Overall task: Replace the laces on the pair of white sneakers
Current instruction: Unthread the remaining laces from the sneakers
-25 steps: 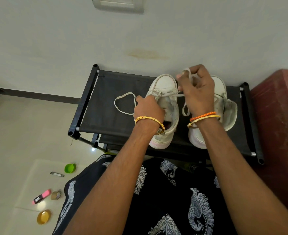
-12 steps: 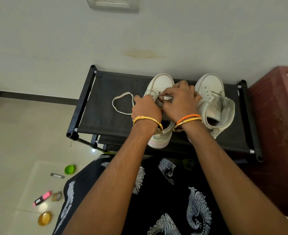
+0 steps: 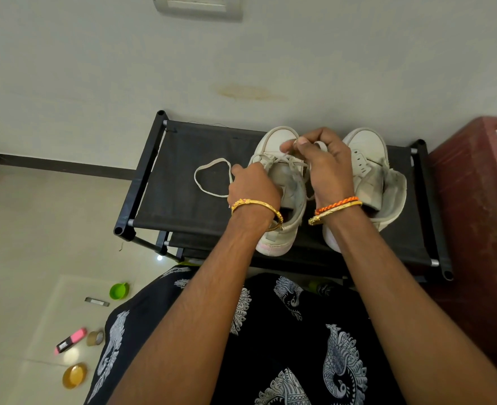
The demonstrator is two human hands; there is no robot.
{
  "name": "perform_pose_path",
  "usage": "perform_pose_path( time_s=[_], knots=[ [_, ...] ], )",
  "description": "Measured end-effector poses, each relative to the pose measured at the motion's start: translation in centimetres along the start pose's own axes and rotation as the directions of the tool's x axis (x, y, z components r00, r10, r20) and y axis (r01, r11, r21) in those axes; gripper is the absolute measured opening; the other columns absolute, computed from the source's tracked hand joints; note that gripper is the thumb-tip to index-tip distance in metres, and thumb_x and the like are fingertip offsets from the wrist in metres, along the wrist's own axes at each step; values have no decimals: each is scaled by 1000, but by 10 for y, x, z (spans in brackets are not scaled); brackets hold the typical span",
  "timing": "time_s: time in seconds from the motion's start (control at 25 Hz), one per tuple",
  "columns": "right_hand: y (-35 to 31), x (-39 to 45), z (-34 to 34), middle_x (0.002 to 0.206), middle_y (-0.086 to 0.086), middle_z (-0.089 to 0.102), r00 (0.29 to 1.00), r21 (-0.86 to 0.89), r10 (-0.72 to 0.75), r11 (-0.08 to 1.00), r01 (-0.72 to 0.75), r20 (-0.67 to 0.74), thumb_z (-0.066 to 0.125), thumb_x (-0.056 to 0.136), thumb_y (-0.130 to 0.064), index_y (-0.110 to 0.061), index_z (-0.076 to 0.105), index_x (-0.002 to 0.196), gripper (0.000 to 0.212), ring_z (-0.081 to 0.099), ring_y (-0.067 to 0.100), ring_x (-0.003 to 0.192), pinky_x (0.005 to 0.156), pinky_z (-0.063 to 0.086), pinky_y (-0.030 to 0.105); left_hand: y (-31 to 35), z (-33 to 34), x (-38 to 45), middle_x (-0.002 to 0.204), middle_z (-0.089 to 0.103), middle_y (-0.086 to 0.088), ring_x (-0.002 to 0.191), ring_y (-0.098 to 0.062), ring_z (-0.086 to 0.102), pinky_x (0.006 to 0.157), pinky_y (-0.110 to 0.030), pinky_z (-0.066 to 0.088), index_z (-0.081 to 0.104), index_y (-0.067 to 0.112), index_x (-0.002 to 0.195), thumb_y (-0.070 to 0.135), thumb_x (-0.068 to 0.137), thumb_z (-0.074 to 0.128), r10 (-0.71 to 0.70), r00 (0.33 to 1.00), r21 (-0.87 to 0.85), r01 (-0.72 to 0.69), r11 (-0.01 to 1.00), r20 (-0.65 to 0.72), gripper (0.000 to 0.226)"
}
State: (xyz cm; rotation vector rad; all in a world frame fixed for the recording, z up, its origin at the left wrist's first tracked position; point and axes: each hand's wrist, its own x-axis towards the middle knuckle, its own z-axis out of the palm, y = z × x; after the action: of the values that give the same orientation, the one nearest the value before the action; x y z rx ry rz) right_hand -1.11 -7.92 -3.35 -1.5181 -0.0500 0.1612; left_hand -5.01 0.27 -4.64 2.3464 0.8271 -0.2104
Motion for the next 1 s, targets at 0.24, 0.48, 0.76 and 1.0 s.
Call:
perform_pose_path(
  time_s=[0.24,0.48,0.76,1.0],
  knots=[
    [-5,5,-13,60,-5,48,974,-214,-199,961,173,-105,49,93,-10,-16,49,75,18,42,7,50,53,44,31,1,-2,0,129,42,-14,103,-33,56,81,-35,45,54,9,119,22,91,57,-16,1000,11,15,1000,1,31],
    [-3,6,-30,117,0,47,889,-557,-401,801,221,-223,63,78,-22,-12,55,112,36,46,12,109,90,32,9,2,2,3,122,48,-11,100,-29,57,70,-33,41,53,11,118,31,88,57,44,995,105,-35,994,-86,36],
    [12,-10,-22,92,1,50,977,-681,-11,715,156,212,64,81,-24,-13,41,111,39,49,16,73,57,37,19,7,3,16,125,44,-10,114,-27,41,82,-37,47,47,16,127,13,86,59,334,912,127,-312,942,-240,42],
    [11,-6,-18,60,-4,42,976,-771,142,636,37,164,57,83,-17,-14,42,69,21,39,8,54,46,27,19,6,9,24,119,52,-2,111,-22,46,94,-37,28,64,30,117,20,93,52,399,902,256,-352,900,-163,28]
  ],
)
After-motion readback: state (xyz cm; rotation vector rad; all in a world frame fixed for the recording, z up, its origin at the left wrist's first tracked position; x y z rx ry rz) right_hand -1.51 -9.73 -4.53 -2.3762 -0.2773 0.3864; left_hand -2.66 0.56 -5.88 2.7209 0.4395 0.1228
